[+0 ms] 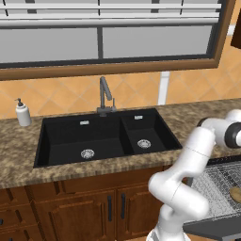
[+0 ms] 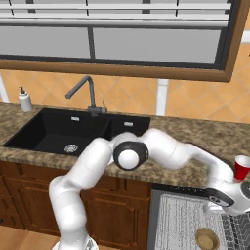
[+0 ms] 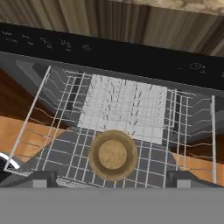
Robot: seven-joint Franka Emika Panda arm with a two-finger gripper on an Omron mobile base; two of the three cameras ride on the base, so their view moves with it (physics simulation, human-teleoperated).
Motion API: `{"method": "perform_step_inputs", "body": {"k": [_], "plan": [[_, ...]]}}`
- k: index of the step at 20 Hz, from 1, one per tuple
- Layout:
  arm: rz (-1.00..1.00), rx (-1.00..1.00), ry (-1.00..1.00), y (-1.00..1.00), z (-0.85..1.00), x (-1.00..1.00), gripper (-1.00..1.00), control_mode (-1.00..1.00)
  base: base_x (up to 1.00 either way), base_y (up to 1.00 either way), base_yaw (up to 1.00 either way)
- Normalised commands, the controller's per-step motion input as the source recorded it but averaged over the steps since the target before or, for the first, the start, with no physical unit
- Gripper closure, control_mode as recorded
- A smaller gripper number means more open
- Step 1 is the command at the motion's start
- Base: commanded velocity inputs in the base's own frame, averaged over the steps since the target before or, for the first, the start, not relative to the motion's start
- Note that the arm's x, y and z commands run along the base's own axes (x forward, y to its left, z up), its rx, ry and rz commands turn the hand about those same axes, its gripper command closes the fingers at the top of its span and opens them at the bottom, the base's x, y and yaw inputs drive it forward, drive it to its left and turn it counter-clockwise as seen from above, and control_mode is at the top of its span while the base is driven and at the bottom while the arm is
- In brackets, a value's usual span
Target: Pick up the cup and bowl from the counter, place them in the dishwasher, and close the dishwasher door.
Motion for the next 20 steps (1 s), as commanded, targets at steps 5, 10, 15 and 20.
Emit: {"method": "perform_step_inputs", "body": {"k": [5, 10, 15, 20], "plan": [[-0.08, 0.00, 0.15, 0.00, 1.00, 0.08, -1.00, -1.00, 0.00, 0.00, 0.00], [-0.06, 0.00, 0.06, 0.00, 1.00, 0.17, -1.00, -1.00, 0.00, 0.00, 0.00], [-0.07, -0.04, 0.02, 0.00, 1.00, 0.61, -1.00, -1.00, 0.00, 0.00, 0.00], [-0.03, -0.21, 0.16, 0.00, 0.66, 1.00, -1.00, -1.00, 0.00, 0.00, 0.00]]}}
